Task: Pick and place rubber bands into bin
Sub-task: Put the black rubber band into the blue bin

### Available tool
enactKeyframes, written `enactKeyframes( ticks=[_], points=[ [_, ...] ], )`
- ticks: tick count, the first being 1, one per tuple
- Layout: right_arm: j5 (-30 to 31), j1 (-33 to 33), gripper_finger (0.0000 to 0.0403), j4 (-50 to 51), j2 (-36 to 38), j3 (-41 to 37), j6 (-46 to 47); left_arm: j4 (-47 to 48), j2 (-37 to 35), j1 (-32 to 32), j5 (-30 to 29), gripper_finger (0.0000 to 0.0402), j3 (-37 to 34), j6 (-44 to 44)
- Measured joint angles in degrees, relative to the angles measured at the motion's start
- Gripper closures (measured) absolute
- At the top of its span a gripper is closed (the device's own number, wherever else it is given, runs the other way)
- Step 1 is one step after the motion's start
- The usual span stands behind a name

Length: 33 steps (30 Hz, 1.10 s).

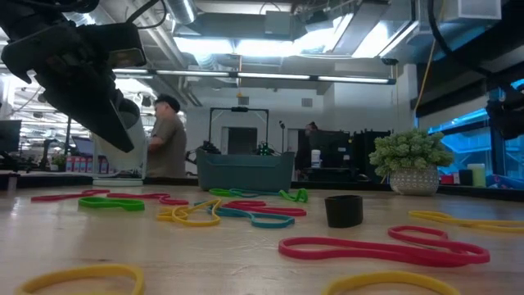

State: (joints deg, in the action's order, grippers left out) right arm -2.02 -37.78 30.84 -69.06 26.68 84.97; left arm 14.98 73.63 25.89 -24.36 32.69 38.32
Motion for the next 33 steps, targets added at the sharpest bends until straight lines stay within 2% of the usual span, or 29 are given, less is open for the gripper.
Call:
enactKeyframes(
  ticks=[4,6,11,15,22,27,33],
  points=[
    [-0.3,0.5,0.0365,-3.3,0.0,0.0,-4.8,-0.2,0.0,0.0,-0.1,0.0399,0.0,0.2],
    [-0.2,1.4,0.0390,-5.1,0.0,0.0,-7.7,-0.2,0.0,0.0,-0.4,0.0399,0.0,0.7],
    [-0.1,4.8,0.0389,-5.2,0.0,1.3,-11.9,-0.2,0.0,0.0,-1.6,0.0400,0.0,1.0],
    [0.9,7.8,0.0397,-0.1,0.0,6.3,-21.4,-0.2,0.0,0.0,-1.7,0.0399,0.0,1.0],
    [11.8,15.4,0.0399,14.2,-1.0,20.1,-35.6,-0.2,0.0,0.0,-1.7,0.0399,0.0,0.0],
    [14.0,24.9,0.0400,15.1,-5.5,29.4,-47.1,-0.1,0.0,0.0,-1.7,0.0400,0.0,-0.1],
    [14.1,36.8,0.0401,14.8,-15.4,41.7,-63.5,-0.1,0.0,0.0,-1.8,0.0399,0.0,-1.2]
  ],
)
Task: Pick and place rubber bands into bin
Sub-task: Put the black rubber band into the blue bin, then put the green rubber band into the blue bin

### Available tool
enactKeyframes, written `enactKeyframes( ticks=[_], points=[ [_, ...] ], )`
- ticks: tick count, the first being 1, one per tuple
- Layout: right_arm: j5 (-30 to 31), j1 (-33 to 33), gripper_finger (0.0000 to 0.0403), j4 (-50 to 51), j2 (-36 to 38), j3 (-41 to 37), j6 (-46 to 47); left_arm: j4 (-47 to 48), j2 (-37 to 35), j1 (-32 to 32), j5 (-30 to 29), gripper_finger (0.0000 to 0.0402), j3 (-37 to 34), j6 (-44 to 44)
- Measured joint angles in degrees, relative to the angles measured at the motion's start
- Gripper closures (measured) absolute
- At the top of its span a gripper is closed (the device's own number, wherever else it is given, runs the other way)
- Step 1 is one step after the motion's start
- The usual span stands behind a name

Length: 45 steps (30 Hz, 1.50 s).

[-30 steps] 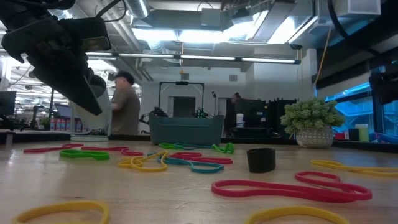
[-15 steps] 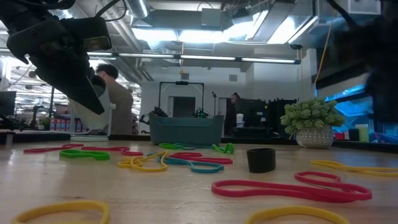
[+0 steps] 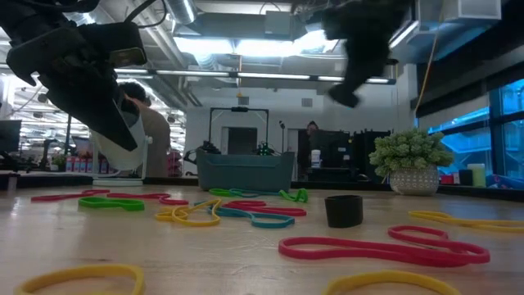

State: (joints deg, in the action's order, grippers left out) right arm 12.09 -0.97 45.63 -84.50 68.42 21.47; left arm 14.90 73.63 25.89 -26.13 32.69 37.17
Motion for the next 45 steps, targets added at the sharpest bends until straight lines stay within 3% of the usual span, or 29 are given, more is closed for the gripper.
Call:
enactKeyframes(
  ticks=[9,16,21,27,39,45],
  points=[
    [-0.1,13.3,0.0401,-0.8,-20.9,22.4,-18.7,0.0,0.0,-0.1,-0.4,0.0399,0.0,-2.0],
    [-6.5,19.5,0.0395,-1.3,-35.9,36.9,-21.7,0.3,0.0,-0.1,-0.4,0.0399,0.0,-2.0],
    [-7.2,20.8,0.0387,-1.5,-42.6,40.6,-23.2,0.3,0.0,-0.1,-0.4,0.0400,0.0,-2.4],
    [-7.2,20.9,0.0362,-1.1,-44.8,40.0,-23.2,0.3,0.0,-0.1,-0.3,0.0399,0.0,-2.4],
    [-7.2,20.9,0.0274,0.2,-44.8,40.5,-21.7,0.3,0.0,-0.1,-0.2,0.0400,0.0,-2.4],
    [-7.2,20.7,0.0279,7.6,-40.9,40.5,-23.1,0.3,0.0,-0.1,-0.1,0.0398,0.0,-2.4]
  ],
)
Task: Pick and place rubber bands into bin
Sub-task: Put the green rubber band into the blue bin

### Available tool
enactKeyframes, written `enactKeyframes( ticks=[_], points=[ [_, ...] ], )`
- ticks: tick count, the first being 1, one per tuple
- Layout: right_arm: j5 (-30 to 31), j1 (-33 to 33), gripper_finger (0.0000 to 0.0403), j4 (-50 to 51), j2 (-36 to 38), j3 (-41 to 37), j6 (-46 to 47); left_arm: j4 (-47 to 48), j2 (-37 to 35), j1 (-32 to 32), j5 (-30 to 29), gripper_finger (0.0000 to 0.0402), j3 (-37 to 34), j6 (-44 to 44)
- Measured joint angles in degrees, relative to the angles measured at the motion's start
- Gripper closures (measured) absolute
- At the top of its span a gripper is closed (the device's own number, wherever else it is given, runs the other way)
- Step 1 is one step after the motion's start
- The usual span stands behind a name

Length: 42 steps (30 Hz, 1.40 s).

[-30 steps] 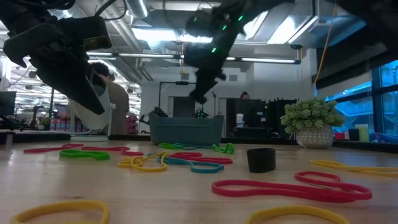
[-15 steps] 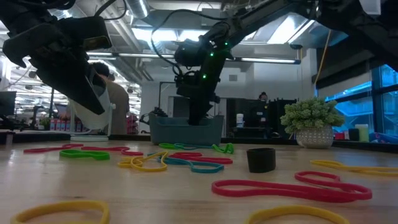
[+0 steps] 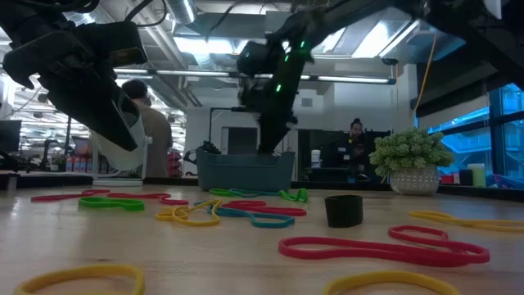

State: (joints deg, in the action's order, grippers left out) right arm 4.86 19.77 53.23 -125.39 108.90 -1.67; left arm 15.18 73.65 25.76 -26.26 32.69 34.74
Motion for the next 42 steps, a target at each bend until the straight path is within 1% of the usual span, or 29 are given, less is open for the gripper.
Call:
enactKeyframes(
  ticks=[2,5,7,9,10,13,18,22,24,26,28,32,34,37,42],
  points=[
    [0.0,-0.6,0.0295,1.3,3.0,-0.4,0.2,0.0,0.0,0.0,-0.2,0.0399,0.0,0.0],
    [0.4,-2.7,0.0331,2.3,8.0,-2.5,1.5,0.0,0.0,0.0,-2.2,0.0401,0.0,0.0],
    [0.4,-5.2,0.0362,2.8,11.9,-5.1,2.1,0.0,0.0,0.0,-3.4,0.0400,0.0,0.0],
    [2.4,-8.3,0.0390,2.7,16.3,-9.2,3.0,0.0,0.0,0.0,-4.4,0.0397,0.0,0.0],
    [3.4,-10.0,0.0395,2.7,18.7,-11.8,3.2,0.0,0.0,0.0,-4.5,0.0397,0.0,0.0],
    [7.8,-15.7,0.0389,1.4,25.5,-20.9,7.1,0.0,0.0,0.0,-4.6,0.0398,0.0,0.0],
    [14.6,-25.6,0.0396,-4.8,37.1,-39.3,18.4,0.0,0.0,0.0,-4.5,0.0400,0.0,-1.2],
    [15.0,-32.8,0.0398,-12.9,45.2,-54.1,29.1,-0.1,0.0,0.0,-3.8,0.0398,0.0,-7.2],
    [15.1,-36.2,0.0394,-18.6,48.3,-61.0,34.4,-0.2,0.0,0.0,-2.7,0.0400,0.1,-10.7],
    [15.8,-39.0,0.0393,-24.9,50.5,-67.4,38.5,-0.1,0.0,0.0,-1.0,0.0400,0.7,-13.1],
    [16.6,-41.3,0.0394,-31.4,51.5,-72.7,41.4,0.0,0.1,0.0,-0.2,0.0399,1.8,-13.6],
    [16.7,-43.9,0.0400,-42.4,51.4,-80.3,45.2,3.5,1.5,0.0,0.6,0.0400,5.7,-15.6],
    [16.7,-44.4,0.0398,-47.2,51.3,-83.1,46.4,5.7,3.2,0.0,1.0,0.0400,8.5,-16.6],
    [16.7,-44.4,0.0396,-51.3,51.3,-85.7,46.5,8.6,6.4,0.0,3.5,0.0399,12.3,-17.6],
    [16.7,-44.4,0.0400,-52.4,51.3,-86.6,46.6,11.8,12.8,0.1,8.4,0.0401,17.3,-17.5]
  ],
)
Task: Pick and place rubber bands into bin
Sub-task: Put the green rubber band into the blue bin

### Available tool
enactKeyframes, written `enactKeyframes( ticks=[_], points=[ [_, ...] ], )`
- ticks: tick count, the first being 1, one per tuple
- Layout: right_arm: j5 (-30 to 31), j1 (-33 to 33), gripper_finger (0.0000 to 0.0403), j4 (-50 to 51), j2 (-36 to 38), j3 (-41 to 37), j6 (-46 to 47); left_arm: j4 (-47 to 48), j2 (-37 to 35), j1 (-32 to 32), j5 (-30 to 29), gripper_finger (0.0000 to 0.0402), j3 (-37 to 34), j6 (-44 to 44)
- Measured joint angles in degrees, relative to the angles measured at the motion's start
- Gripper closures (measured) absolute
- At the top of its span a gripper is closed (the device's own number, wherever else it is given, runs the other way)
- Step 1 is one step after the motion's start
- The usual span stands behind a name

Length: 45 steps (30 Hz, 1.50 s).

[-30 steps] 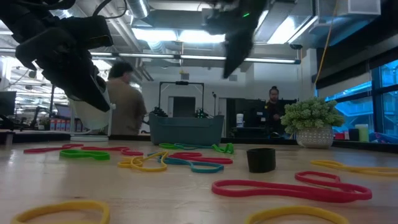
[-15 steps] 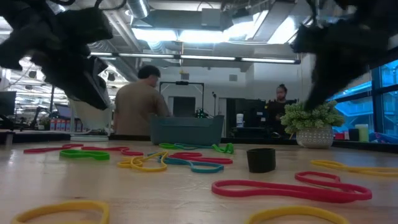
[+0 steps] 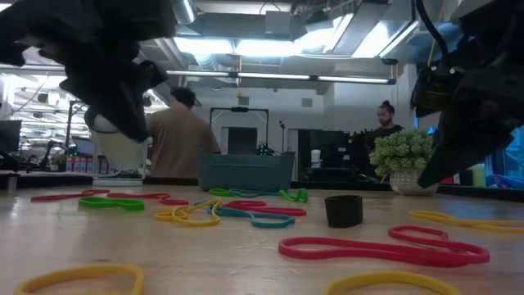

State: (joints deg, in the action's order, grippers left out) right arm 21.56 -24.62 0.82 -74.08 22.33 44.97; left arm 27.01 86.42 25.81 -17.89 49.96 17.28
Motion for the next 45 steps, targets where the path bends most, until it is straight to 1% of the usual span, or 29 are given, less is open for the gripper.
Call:
enactKeyframes(
  ticks=[3,6,10,16,19,22,26,31,34,36,39,42,45],
  points=[
    [0.0,0.0,0.0399,-0.3,0.0,0.0,0.0,0.7,3.5,0.0,2.4,0.0397,1.5,0.0],
    [0.0,0.0,0.0396,-0.3,0.0,0.0,0.0,1.4,6.3,0.0,2.6,0.0384,2.2,0.5],
    [0.0,0.0,0.0396,-0.6,0.0,0.0,-0.1,2.7,9.4,-0.1,2.5,0.0357,2.2,0.5],
    [-0.2,0.0,0.0395,-1.0,0.0,0.0,-0.1,3.8,12.0,-0.5,2.4,0.0318,2.2,1.1],
    [-0.2,0.0,0.0395,-1.2,0.0,0.0,-0.2,3.6,12.4,-0.9,2.6,0.0312,2.3,1.7],
    [-0.2,0.0,0.0395,-1.5,0.0,0.0,-0.2,3.5,12.4,-1.0,3.0,0.0328,2.3,1.6],
    [-0.2,0.0,0.0395,-1.5,0.0,0.0,-0.2,3.6,12.4,-1.4,5.2,0.0387,2.3,1.4],
    [0.4,0.0,0.0395,-1.5,0.0,0.0,-0.3,4.0,11.6,-2.1,6.4,0.0399,2.3,0.1],
    [3.0,0.0,0.0395,-1.8,0.0,0.0,-0.4,8.5,9.8,-2.8,5.8,0.0399,4.4,-0.1],
    [4.2,0.0,0.0395,-1.8,0.0,0.0,-0.6,11.8,8.2,-4.1,3.5,0.0399,7.0,-0.8],
    [4.5,0.0,0.0395,-1.9,0.0,0.0,-1.2,17.9,6.4,-6.3,-1.2,0.0399,11.1,-4.6],
    [4.5,0.0,0.0395,-1.9,0.0,0.0,-1.8,20.0,4.6,-9.9,-5.6,0.0399,15.7,-9.7],
    [4.5,0.0,0.0395,-1.9,0.0,0.0,-1.9,20.2,4.3,-15.3,-8.7,0.0399,19.8,-15.9]
  ],
)
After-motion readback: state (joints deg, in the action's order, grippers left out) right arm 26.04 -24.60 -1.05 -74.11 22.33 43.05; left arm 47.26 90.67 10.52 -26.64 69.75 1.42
